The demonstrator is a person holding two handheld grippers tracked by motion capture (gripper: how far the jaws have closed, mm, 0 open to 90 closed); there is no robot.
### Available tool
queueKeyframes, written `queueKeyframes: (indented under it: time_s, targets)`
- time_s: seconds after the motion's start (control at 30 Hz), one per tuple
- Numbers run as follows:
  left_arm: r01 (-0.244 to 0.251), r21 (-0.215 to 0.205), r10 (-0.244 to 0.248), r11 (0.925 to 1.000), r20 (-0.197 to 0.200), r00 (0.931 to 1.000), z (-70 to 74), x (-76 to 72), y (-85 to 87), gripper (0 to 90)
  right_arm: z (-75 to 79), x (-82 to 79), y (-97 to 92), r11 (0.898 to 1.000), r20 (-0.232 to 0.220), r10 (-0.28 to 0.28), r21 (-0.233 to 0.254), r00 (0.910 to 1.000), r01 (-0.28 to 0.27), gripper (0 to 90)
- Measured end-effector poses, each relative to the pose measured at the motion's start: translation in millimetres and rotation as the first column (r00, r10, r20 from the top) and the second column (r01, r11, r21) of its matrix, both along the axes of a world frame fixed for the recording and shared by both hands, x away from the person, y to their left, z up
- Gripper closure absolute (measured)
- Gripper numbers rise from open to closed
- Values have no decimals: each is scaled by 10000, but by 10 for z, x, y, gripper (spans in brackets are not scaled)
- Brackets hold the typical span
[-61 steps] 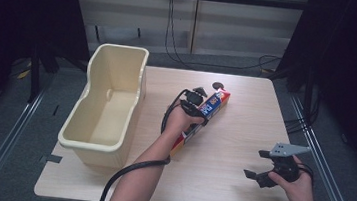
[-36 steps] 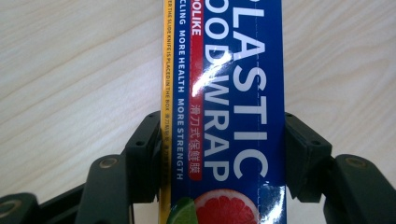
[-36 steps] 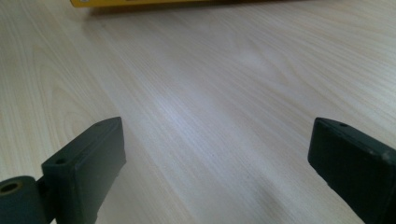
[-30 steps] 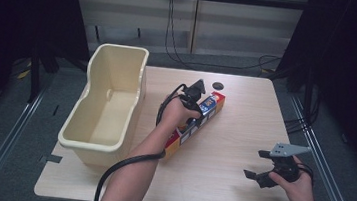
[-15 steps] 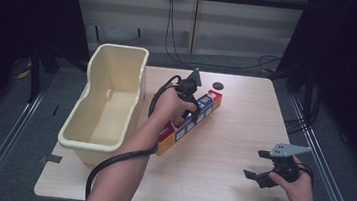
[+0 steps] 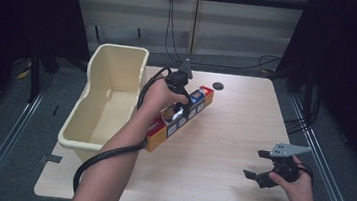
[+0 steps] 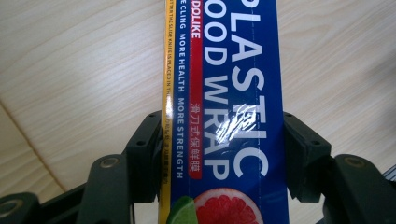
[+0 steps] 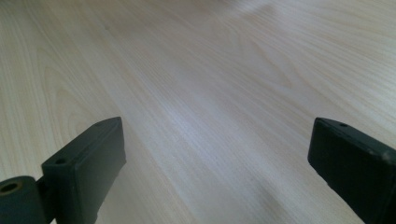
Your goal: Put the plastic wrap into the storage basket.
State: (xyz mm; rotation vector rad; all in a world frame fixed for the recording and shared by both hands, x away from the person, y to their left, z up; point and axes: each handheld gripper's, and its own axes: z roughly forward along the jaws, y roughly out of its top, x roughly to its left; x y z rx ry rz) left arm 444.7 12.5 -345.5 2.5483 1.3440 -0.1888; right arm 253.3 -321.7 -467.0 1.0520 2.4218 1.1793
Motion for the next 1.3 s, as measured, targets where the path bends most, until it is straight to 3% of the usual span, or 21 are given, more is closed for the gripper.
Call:
queueKeyframes:
  time_s: [0.7, 1.3]
  targets:
    - [-602, 45, 601, 9982, 118, 9981, 426, -36, 295, 407, -3, 4, 12, 10000, -56, 91, 14, 9999, -91, 37]
    - [-1154, 14, 1154, 9933, 100, 9933, 682, -49, 521, 407, -2, 4, 14, 9999, -83, 116, 11, 9999, -116, 38]
